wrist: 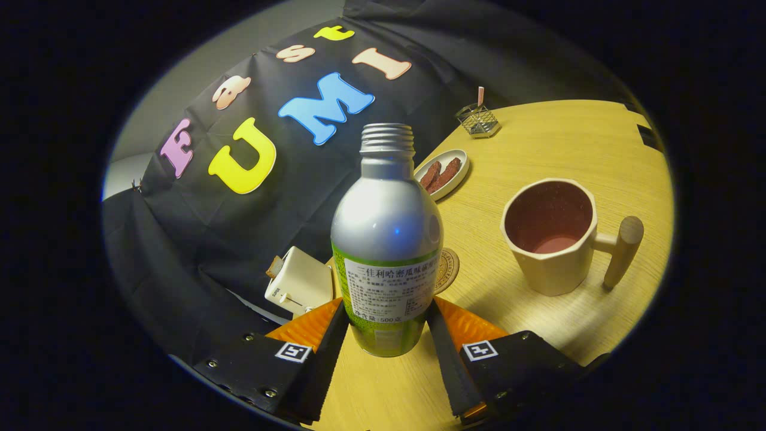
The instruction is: Take the bottle from table, then pour the juice into the cup, finally place the bottle on the coaster
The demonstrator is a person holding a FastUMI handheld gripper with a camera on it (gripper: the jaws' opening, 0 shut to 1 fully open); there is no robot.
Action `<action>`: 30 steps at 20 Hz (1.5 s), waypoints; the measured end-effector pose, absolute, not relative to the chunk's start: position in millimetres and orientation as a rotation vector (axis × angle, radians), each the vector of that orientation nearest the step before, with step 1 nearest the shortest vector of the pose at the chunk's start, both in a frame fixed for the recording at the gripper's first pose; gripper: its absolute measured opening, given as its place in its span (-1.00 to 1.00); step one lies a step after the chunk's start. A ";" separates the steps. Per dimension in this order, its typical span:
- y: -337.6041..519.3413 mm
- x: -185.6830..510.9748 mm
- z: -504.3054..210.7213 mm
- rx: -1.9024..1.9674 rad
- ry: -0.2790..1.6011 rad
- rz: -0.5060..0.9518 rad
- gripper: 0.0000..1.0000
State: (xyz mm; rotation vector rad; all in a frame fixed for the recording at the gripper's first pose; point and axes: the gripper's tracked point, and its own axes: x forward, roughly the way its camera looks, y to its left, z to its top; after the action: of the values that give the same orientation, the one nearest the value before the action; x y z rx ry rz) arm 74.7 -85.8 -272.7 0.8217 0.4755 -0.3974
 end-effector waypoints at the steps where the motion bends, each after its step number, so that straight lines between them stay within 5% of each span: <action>1: -86.9 77.5 -273.8 0.798 0.474 -0.402 0.54; 30: -147.8 166.5 -314.9 0.201 0.524 -0.420 0.54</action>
State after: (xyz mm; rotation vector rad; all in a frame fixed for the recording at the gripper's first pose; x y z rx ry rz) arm 166.5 -147.8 -314.9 0.2008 0.5244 -0.4202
